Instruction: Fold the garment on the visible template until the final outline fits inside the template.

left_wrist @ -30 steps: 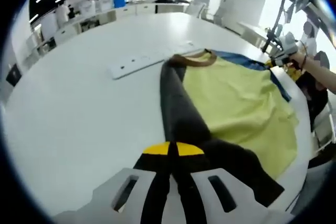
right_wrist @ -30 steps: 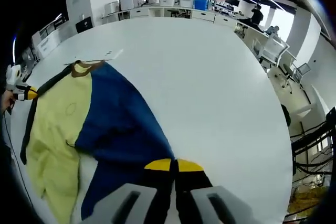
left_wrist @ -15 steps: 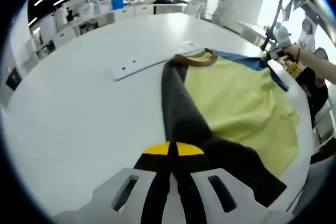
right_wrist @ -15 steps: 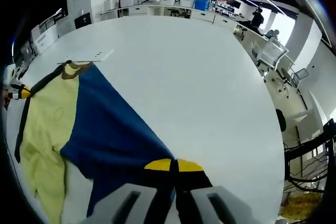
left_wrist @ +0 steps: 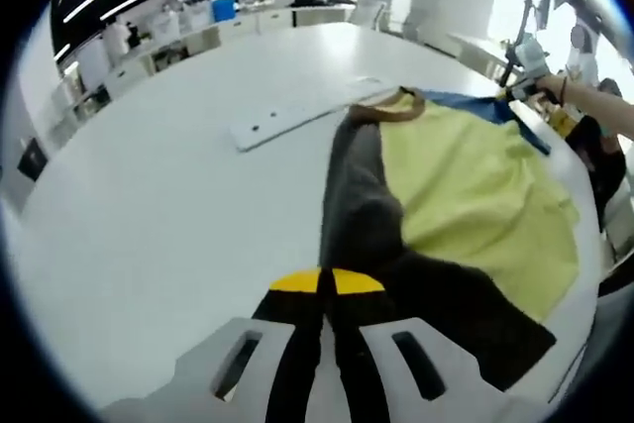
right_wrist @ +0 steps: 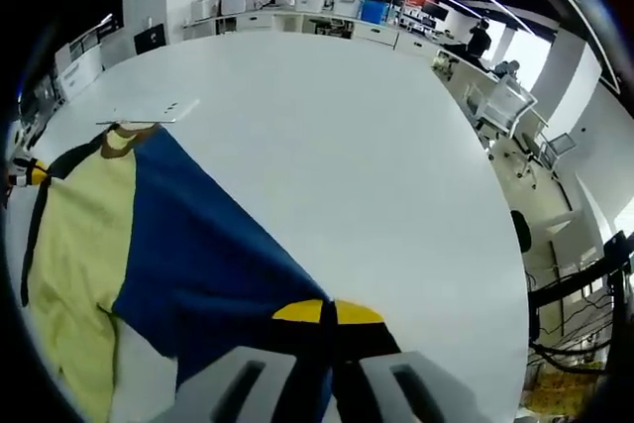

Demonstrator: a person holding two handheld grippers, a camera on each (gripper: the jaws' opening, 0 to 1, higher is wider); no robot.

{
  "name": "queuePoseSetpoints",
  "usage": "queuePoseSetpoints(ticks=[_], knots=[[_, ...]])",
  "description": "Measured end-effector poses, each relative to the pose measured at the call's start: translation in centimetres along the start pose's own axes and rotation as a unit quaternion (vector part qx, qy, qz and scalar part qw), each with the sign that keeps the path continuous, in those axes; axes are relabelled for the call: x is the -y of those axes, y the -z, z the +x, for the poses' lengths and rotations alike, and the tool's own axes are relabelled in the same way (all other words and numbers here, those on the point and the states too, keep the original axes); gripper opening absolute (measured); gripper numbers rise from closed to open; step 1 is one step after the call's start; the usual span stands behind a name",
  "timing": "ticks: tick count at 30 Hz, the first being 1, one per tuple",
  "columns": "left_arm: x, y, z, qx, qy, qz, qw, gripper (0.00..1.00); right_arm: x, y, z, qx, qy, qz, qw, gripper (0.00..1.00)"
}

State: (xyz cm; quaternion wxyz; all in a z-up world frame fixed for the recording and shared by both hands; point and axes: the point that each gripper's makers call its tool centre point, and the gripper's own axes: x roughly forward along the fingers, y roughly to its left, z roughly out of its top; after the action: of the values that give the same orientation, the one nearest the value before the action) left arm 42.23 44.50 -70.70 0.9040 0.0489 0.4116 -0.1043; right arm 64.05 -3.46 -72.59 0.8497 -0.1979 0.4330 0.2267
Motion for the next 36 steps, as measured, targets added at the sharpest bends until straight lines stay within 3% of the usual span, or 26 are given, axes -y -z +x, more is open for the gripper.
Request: queuePoseSetpoints(ticks=[10,18,20,22,25,27,29,36], knots=[[-2.2,-0.6,0.7,-0.033,-0.018,0.061,0.9974,0.00,0.7,-0.8,0.6,0.003,0.013,0.000,0.9999,0.00],[-2.1,-0.2,1.4,-0.037,-0.032,0.060,0.9970,0.00,0.6,-0.8,0.6,0.001,0.003,-0.002,1.0000,0.00],[-2.2,-0.1,1.2,-0.033,-0.047,0.043,0.9974,0.03,0.6,-0.8,0.4,0.002,0.000,0.004,1.0000,0.02],[-2.2,-0.7,0.6,-0.008,-0.063,0.034,0.9974,0.12,0.7,-0.8,-0.2,0.009,0.003,0.018,0.9998,0.10],[-1.0,-1.5,-0.6,0.027,-0.054,-0.004,0.9982,0.28,0.3,-1.5,-1.3,0.037,0.001,0.022,0.9991,0.29],[0.1,-2.0,-1.8,0.044,-0.053,-0.012,0.9976,0.31,-0.5,-1.6,-2.3,0.048,-0.011,0.035,0.9982,0.41],[2.2,-2.6,-2.9,0.070,-0.033,-0.008,0.9969,0.37,-1.9,-1.4,-3.4,0.056,-0.029,0.022,0.9977,0.47],[7.3,-1.7,-5.6,0.092,-0.011,-0.014,0.9956,0.63,-6.9,1.2,-6.9,0.054,-0.092,0.017,0.9941,0.66]])
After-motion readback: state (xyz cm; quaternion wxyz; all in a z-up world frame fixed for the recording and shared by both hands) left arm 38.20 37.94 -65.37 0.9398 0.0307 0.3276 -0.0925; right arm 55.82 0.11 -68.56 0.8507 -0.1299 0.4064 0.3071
